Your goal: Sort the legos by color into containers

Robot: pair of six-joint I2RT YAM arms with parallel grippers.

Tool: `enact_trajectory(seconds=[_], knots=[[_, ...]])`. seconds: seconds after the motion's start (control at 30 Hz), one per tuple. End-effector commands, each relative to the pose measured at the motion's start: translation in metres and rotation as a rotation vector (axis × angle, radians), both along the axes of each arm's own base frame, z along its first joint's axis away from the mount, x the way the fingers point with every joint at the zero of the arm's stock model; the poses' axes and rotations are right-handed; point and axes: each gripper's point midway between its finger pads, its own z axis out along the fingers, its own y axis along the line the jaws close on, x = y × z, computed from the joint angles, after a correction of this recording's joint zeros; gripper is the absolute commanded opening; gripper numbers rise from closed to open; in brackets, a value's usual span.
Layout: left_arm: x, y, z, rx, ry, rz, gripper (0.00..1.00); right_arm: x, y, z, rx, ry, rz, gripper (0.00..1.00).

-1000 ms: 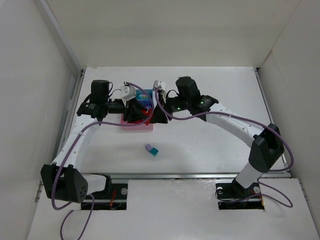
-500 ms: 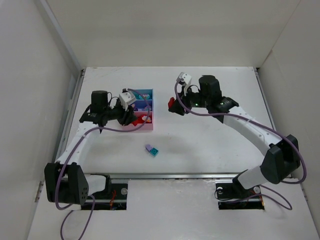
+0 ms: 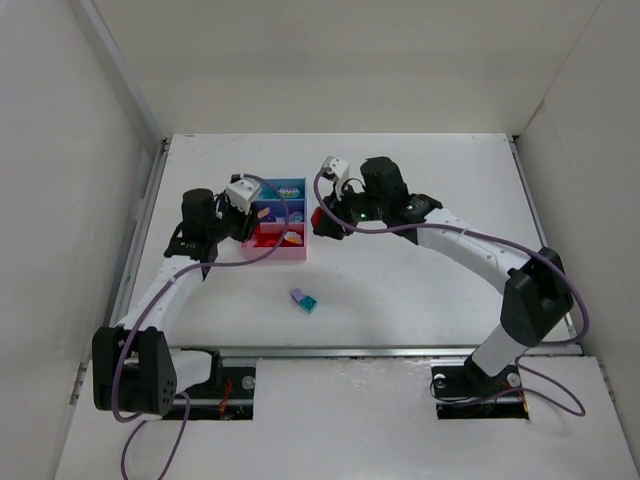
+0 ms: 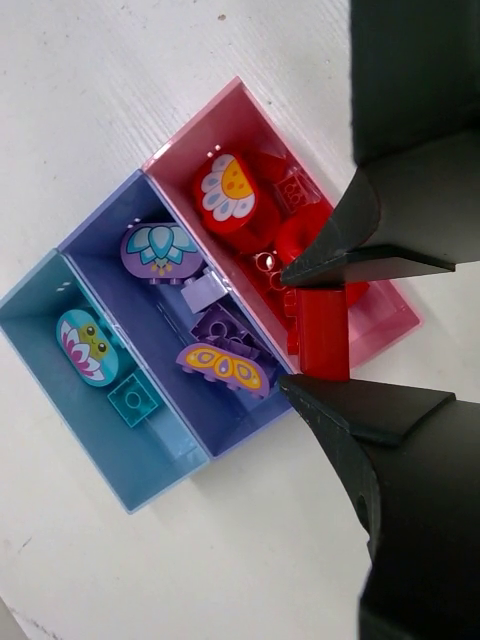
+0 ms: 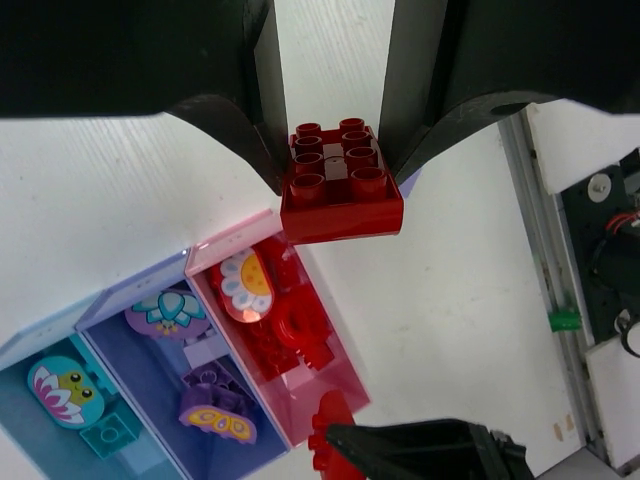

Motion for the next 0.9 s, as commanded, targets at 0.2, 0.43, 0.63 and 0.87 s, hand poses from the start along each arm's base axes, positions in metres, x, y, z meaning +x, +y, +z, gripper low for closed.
enact_trajectory(seconds=[0.2, 0.43, 0.63, 0.87], knots=[[-0.007, 0.015, -0.017, 0.043, -0.026, 0.063, 0.11, 0.031, 0.041, 0.024, 0.028, -0.083, -0.061, 0.00], [-0.001, 0.022, -0.011, 0.012, -0.053, 0.136, 0.50, 0.044, 0.067, 0.009, 0.011, -0.074, -0.065, 0.00], [0.000, 0.023, 0.004, -0.046, -0.043, 0.190, 0.79, 0.049, 0.084, -0.012, -0.036, -0.078, -0.097, 0.00], [0.004, 0.078, 0.021, -0.086, -0.012, 0.583, 0.84, 0.082, 0.088, -0.041, -0.143, -0.135, -0.260, 0.07]])
